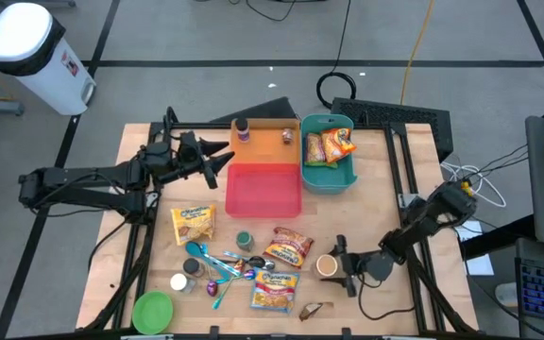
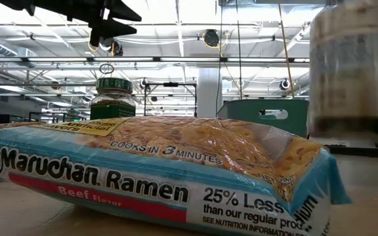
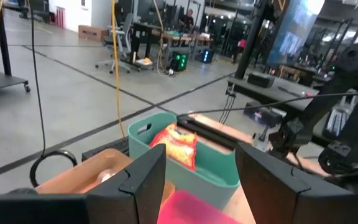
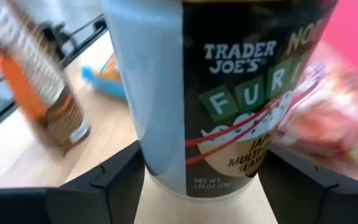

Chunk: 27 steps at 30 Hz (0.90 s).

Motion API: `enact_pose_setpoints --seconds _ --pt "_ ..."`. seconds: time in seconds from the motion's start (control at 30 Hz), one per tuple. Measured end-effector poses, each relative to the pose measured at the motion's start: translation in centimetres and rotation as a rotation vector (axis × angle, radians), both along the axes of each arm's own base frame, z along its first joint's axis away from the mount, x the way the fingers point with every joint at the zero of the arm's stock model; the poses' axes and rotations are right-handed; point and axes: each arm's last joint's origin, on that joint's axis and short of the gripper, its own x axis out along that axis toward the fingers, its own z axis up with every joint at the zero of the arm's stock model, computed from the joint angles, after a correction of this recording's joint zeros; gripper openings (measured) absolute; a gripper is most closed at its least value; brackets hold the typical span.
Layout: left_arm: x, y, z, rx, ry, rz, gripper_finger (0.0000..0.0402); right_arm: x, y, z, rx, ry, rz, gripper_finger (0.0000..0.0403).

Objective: Pick & Place Food Item
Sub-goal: Put the gold spice bottle into the orange bin

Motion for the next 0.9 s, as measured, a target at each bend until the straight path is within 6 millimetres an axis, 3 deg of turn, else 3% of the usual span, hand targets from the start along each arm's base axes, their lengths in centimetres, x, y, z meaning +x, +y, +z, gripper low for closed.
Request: enact_pose_setpoints --seconds 0.23,0.37,0.67,0.8,0.9 --pt "0.4 0.0 0.2 -0.086 -0.035 -0.015 0.0198 -0.4 -1.3 4.8 0.015 -0.079 -0.126 0.0259" --pt "1.5 -0.2 1.4 -0.127 0.088 -0.152 0.0211 0.2 -2.8 7.5 -0.014 -0.098 -0.206 0.0259" --pt "8.3 -1.3 6.2 -0.135 0.384 -0.38 0.0336 6.3 -7.7 12.1 -0.132 0.09 -0.306 0.0259" --pt "11.4 -2.3 7.2 -0.08 0.522 -0.463 0.0366 8.6 -10.3 11.9 -0.116 0.147 -0.358 0.0259" --pt "13.6 -3.2 6.5 -0.031 0.627 -0.511 0.0375 9.8 -11.7 11.2 -0.098 0.176 -0.363 0.0259"
